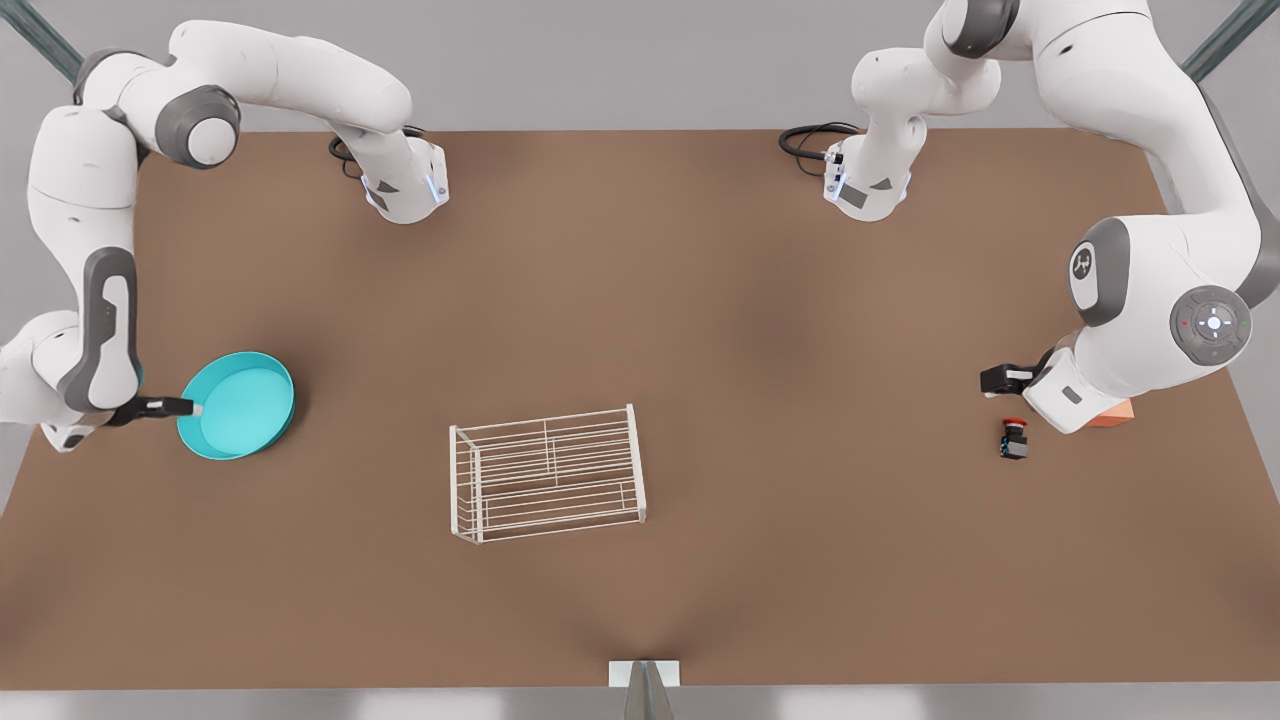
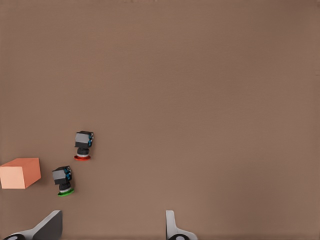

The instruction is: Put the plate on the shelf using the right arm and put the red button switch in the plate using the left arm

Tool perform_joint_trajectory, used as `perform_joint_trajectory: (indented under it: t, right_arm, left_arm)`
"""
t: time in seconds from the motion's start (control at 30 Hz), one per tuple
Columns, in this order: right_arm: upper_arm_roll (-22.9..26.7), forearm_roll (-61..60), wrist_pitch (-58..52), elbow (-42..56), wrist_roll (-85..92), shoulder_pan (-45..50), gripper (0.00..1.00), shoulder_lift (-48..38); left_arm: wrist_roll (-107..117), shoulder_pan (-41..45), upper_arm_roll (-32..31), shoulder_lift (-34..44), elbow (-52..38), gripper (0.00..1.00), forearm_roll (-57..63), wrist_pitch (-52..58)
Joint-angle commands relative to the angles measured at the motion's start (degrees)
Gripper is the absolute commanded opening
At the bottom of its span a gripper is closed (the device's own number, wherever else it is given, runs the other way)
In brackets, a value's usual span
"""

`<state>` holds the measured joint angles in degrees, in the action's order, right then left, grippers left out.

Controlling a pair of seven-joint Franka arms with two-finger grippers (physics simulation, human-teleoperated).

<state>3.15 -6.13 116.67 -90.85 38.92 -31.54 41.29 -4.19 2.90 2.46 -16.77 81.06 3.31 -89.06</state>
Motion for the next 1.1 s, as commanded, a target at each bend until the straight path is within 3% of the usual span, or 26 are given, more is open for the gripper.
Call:
perform_joint_trajectory:
  t: [0.0, 0.3, 0.37, 0.47, 0.53, 0.77, 1.07]
  right_arm:
    - [-0.07, -1.78, 5.76, -1.44, 19.71, -0.37, 1.0, -0.07]
    - [-0.07, -1.78, 7.7, -3.29, 19.71, -0.46, 0.97, 0.9]
    - [-0.07, -1.78, 7.52, -3.37, 19.71, -0.37, 0.62, 0.9]
    - [-0.07, -1.78, 7.17, -3.37, 19.71, -0.37, 0.45, 0.81]
    - [-0.07, -1.69, 7.08, -3.29, 19.71, -0.28, 0.21, 0.81]
    - [-1.83, -2.83, 0.49, 2.16, 21.11, -0.19, 0.21, -0.07]
    - [-10.18, -11.79, -9.7, 12.54, 20.76, 0.07, 0.21, 0.02]
  left_arm:
    - [-1.61, 0.0, 0.0, 0.07, -0.11, 1.0, 0.03, 0.03]
    - [-1.52, 0.0, 0.0, 0.07, -0.02, 1.0, 0.12, 0.03]
    - [-1.52, 0.0, 0.0, 0.07, -0.11, 1.0, 0.12, 0.03]
    - [-1.52, 0.0, 0.0, 0.15, -0.11, 1.0, 0.12, 0.03]
    - [-1.52, 0.0, 0.0, 0.15, -0.11, 1.0, 0.12, 0.03]
    - [-1.52, 0.0, 0.0, 0.15, -0.11, 1.0, 0.12, 0.11]
    - [-1.52, 0.0, 0.0, 0.24, -0.02, 1.0, 0.12, 0.11]
